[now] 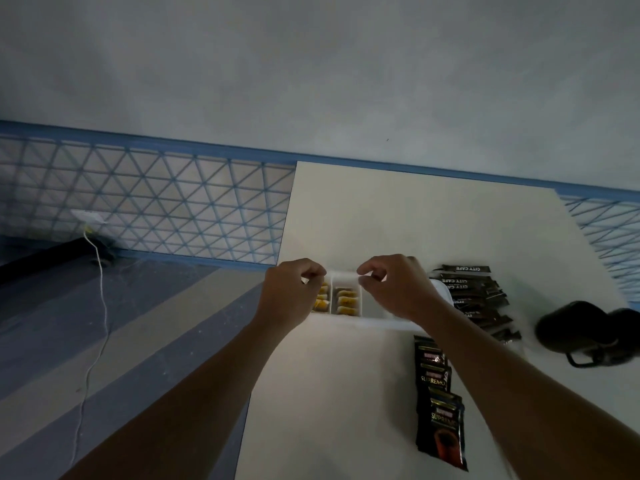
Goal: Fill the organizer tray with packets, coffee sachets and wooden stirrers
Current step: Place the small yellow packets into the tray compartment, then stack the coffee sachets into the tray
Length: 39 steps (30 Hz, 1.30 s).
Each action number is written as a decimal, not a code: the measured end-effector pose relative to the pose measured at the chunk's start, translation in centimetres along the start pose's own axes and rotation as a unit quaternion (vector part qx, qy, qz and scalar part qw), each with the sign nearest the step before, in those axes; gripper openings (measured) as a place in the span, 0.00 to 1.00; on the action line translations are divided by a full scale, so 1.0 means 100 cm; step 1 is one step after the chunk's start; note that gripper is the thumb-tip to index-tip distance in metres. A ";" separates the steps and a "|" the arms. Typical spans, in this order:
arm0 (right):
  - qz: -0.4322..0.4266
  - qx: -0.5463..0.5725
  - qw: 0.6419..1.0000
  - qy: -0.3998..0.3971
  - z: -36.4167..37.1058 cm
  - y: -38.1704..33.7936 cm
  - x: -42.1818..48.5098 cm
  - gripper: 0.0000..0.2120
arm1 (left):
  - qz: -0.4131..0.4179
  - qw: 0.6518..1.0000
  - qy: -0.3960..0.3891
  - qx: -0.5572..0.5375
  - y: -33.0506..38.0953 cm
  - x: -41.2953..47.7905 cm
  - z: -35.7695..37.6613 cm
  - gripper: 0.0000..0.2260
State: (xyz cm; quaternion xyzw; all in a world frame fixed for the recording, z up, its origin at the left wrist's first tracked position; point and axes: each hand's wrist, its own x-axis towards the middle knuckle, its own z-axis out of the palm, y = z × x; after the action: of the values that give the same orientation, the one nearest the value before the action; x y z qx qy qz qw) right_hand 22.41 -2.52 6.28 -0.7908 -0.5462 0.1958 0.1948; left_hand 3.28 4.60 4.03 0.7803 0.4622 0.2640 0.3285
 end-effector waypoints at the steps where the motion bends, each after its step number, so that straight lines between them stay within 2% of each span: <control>1: 0.005 0.002 1.000 0.006 -0.003 0.003 -0.005 0.07 | 0.002 1.000 -0.006 -0.002 0.003 -0.002 0.002 0.05; 7: 0.037 0.018 0.998 0.045 -0.019 0.022 -0.044 0.06 | 0.006 0.998 -0.055 -0.017 0.020 -0.022 0.021 0.05; 16: 0.117 -0.002 0.990 0.076 -0.018 0.071 -0.117 0.07 | -0.008 0.975 -0.220 -0.026 0.038 -0.070 0.070 0.05; 20: 0.151 0.020 0.987 0.050 -0.014 0.088 -0.151 0.08 | -0.027 0.955 -0.294 -0.012 0.043 -0.094 0.089 0.08; 24: 0.202 0.007 0.979 -0.026 -0.005 0.100 -0.181 0.14 | -0.055 0.936 -0.348 0.022 0.049 -0.111 0.105 0.20; 28: 0.243 0.014 0.969 -0.039 0.010 0.109 -0.201 0.26 | -0.096 0.924 -0.370 0.011 0.056 -0.123 0.117 0.27; 33: 0.254 0.032 0.966 -0.033 0.024 0.112 -0.206 0.41 | -0.106 0.923 -0.369 0.001 0.064 -0.135 0.132 0.33; 36: 0.241 0.032 0.970 -0.029 0.029 0.113 -0.203 0.43 | -0.113 0.925 -0.362 -0.003 0.067 -0.139 0.142 0.33; 39: 0.224 0.052 0.973 -0.037 0.034 0.118 -0.201 0.41 | -0.107 0.930 -0.353 0.004 0.069 -0.142 0.150 0.34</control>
State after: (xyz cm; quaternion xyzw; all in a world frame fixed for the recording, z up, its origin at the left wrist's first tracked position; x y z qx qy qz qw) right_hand 23.32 -24.92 -0.83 -0.8739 -0.3513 0.2918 0.1667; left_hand 11.64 -14.59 -1.96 0.7701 0.3986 -0.0669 0.4935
